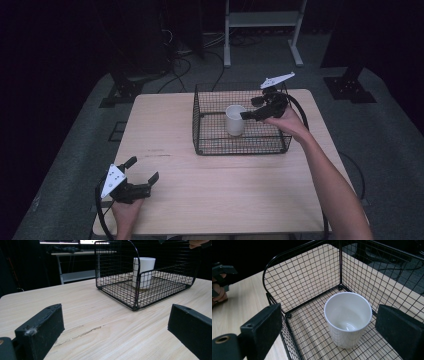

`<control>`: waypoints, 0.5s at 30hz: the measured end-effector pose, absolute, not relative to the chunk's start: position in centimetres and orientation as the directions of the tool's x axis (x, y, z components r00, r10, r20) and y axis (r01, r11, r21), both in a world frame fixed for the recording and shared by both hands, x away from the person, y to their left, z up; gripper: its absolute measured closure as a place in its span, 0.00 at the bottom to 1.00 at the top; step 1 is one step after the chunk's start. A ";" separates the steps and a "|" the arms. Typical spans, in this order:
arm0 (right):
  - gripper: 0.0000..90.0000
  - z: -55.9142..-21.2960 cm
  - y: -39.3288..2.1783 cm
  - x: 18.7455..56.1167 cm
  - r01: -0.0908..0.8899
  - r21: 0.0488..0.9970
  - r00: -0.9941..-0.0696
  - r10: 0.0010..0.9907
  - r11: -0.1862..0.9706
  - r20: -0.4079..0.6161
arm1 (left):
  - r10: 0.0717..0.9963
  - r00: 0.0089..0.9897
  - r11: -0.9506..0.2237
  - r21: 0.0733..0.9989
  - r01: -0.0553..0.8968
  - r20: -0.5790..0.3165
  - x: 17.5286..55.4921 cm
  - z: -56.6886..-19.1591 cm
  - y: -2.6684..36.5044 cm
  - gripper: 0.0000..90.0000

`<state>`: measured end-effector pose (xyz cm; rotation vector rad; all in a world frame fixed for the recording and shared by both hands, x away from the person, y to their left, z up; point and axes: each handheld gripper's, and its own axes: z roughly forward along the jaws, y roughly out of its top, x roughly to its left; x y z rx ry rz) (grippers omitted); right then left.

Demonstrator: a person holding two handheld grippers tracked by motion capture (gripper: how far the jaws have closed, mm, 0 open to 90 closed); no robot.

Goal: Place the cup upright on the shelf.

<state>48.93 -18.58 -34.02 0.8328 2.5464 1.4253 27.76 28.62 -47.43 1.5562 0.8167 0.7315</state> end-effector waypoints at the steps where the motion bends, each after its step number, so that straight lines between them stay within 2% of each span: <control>1: 0.07 -34.0 -18.6 48.8 0.409 0.815 -0.845 0.508 0.410 0.169 | 0.828 0.560 -0.083 0.991 0.103 0.011 27.8 -47.4 28.6 0.00; 15: 0.07 -33.5 -19.4 46.6 0.391 0.818 -0.862 0.479 0.423 0.164 | 0.829 0.559 -0.084 0.991 0.102 0.013 27.8 -47.4 28.6 0.00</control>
